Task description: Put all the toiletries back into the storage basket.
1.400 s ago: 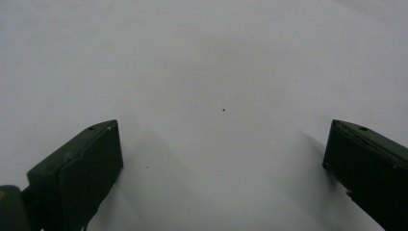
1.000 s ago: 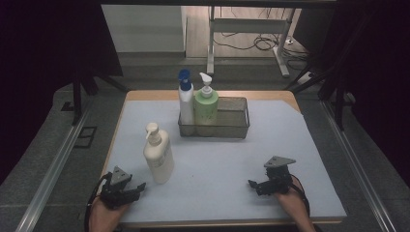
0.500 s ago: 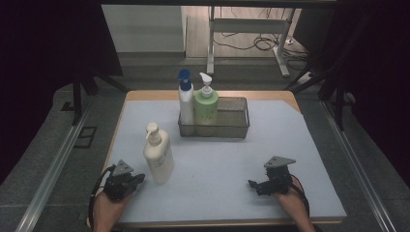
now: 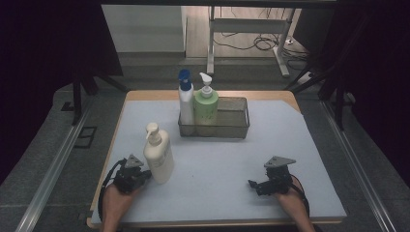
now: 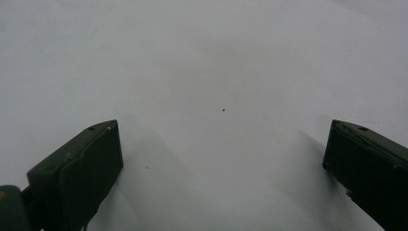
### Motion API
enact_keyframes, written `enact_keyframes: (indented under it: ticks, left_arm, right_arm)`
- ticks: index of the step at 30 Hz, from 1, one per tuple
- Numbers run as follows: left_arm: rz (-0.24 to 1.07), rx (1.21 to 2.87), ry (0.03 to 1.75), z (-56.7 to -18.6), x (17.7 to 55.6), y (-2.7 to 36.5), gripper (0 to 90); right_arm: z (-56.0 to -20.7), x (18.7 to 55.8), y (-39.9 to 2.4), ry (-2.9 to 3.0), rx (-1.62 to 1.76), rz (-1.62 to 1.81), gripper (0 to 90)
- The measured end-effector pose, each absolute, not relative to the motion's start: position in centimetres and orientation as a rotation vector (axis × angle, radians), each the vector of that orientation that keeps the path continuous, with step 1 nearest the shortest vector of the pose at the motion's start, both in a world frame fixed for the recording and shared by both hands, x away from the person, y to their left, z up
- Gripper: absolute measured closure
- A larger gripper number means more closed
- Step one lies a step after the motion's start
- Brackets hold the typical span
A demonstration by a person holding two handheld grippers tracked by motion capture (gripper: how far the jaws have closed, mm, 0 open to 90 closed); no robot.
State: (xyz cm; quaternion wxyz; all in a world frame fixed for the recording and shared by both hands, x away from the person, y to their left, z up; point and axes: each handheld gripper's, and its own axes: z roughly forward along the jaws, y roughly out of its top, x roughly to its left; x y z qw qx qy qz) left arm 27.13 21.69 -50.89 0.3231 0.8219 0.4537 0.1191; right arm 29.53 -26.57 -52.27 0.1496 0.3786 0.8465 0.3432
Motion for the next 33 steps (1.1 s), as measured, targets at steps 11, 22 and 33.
enact_keyframes:
  ticks: [11, 22, 33]
  left_arm:
    - [0.286, 2.18, 1.142, -51.0, 26.9, 20.1, 89.7]
    - [0.249, 2.195, 1.084, -51.1, 26.7, 18.1, 89.7]
    - [0.204, 2.186, 1.025, -51.3, 26.9, 16.2, 89.7]
  right_arm:
    - [-52.3, 29.5, -26.6, 2.433, 1.086, 0.986, 0.0]
    - [-52.3, 29.5, -26.6, 2.433, 1.088, 0.986, 0.0]
    - [-52.2, 29.5, -26.5, 2.435, 1.09, 0.983, 0.0]
